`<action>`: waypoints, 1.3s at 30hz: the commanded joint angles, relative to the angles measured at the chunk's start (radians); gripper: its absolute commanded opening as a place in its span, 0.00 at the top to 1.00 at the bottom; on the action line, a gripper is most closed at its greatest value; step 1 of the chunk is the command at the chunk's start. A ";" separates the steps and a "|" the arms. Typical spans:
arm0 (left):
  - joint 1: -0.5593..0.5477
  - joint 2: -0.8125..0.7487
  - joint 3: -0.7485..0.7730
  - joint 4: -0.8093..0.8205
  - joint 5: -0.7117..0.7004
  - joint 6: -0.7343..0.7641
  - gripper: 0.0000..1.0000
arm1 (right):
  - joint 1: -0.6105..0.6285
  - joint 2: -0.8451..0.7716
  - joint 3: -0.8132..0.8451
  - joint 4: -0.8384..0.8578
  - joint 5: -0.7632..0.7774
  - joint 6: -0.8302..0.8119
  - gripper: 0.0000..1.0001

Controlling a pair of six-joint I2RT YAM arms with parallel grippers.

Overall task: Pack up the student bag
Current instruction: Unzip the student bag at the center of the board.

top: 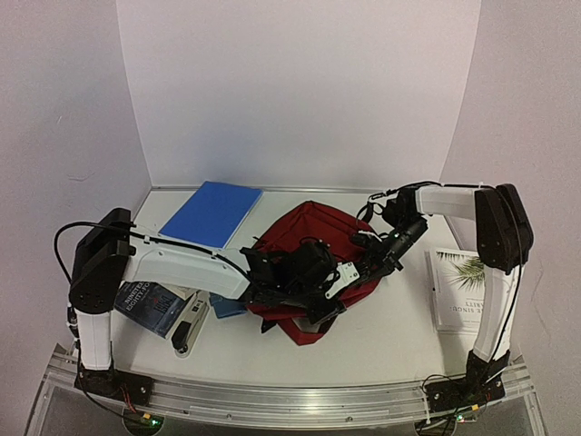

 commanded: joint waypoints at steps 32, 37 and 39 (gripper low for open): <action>0.049 -0.036 0.003 -0.122 -0.023 0.009 1.00 | -0.118 0.200 0.196 -0.238 0.242 -0.274 1.00; 0.048 -0.019 0.026 -0.119 -0.028 0.024 1.00 | -0.121 0.170 0.181 -0.222 0.235 -0.263 1.00; 0.047 -0.007 0.047 -0.124 -0.020 0.027 1.00 | -0.125 0.170 0.181 -0.198 0.271 -0.244 1.00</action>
